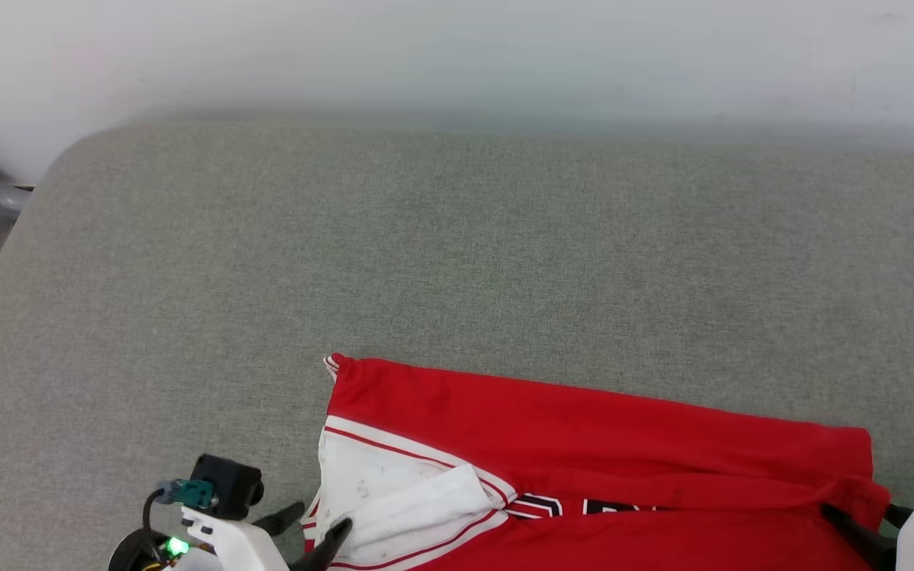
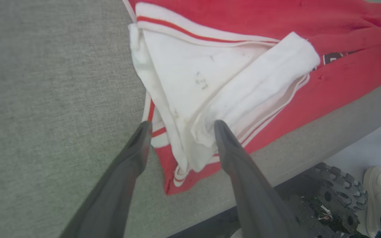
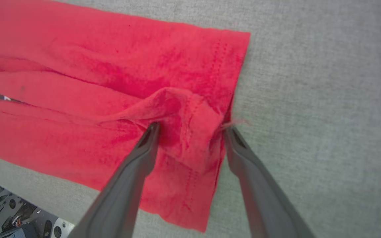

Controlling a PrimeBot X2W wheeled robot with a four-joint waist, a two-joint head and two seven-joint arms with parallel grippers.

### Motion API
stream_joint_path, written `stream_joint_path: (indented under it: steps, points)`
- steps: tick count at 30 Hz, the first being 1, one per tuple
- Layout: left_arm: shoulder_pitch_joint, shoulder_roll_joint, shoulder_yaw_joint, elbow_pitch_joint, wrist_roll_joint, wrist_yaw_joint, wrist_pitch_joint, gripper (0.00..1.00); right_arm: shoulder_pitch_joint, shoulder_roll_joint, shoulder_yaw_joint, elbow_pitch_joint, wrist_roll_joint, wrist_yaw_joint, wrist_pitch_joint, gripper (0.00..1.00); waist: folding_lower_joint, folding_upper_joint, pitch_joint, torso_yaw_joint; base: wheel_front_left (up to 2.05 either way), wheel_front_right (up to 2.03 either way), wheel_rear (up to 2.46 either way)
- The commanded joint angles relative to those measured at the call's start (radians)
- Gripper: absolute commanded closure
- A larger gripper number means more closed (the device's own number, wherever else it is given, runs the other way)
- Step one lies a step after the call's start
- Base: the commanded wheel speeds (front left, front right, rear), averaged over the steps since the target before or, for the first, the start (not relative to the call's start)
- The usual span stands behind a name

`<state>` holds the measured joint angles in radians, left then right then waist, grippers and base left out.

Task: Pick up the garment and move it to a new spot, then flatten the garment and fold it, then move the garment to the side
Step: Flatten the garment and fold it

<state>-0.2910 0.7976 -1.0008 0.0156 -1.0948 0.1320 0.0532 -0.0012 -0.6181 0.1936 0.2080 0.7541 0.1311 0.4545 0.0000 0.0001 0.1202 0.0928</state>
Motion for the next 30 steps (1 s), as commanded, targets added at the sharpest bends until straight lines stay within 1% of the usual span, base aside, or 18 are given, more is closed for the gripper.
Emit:
stream_joint_path:
  steps: [1,3,7,13,17,20,22,26,30]
  points:
    - [0.000,-0.008,0.008,0.001,-0.004,-0.002,-0.016,0.00,-0.004,-0.010,0.001,0.000,0.007,-0.001,-0.006,0.00,0.0000,-0.0001,-0.010,-0.002,0.00,0.00,0.00]
    - [0.012,-0.011,0.021,0.003,-0.007,0.001,-0.048,0.00,0.001,-0.014,-0.001,-0.003,0.023,-0.001,-0.004,0.00,0.0000,-0.0001,-0.025,-0.005,0.00,0.00,0.00]
    - [0.035,-0.011,0.059,-0.007,-0.016,0.026,-0.122,0.00,0.020,-0.007,-0.027,-0.028,0.061,-0.001,0.026,0.00,0.0000,-0.0001,-0.051,-0.015,0.00,0.00,0.00]
    - [0.067,-0.032,0.131,-0.027,-0.022,0.077,-0.254,0.00,0.039,0.034,-0.136,-0.079,0.092,-0.001,0.130,0.00,0.0000,-0.0001,-0.065,-0.019,0.00,0.00,0.00]
    - [0.082,-0.058,0.179,-0.023,0.000,0.117,-0.299,0.00,0.027,0.104,-0.235,-0.100,0.079,-0.001,0.208,0.00,0.0000,-0.0001,-0.055,-0.015,0.00,0.00,0.00]
    - [0.086,-0.073,0.209,-0.020,0.034,0.130,-0.313,0.00,0.013,0.168,-0.317,-0.099,0.046,-0.001,0.269,0.00,0.0000,-0.0001,-0.044,-0.006,0.00,0.00,0.00]
    - [0.091,-0.080,0.221,-0.015,0.057,0.131,-0.315,0.00,0.003,0.211,-0.367,-0.094,0.011,-0.001,0.310,0.00,0.0000,-0.0001,-0.034,0.001,0.00,0.00,0.00]
    - [0.099,-0.089,0.240,-0.005,0.088,0.116,-0.318,0.00,-0.018,0.297,-0.478,-0.067,-0.086,-0.001,0.379,0.00,0.0000,-0.0001,-0.017,0.016,0.00,0.00,0.00]
    - [0.107,-0.102,0.260,0.002,0.104,0.107,-0.320,0.00,-0.045,0.380,-0.553,-0.037,-0.171,-0.001,0.435,0.00,0.0000,-0.0001,-0.004,0.028,0.00,0.00,0.00]
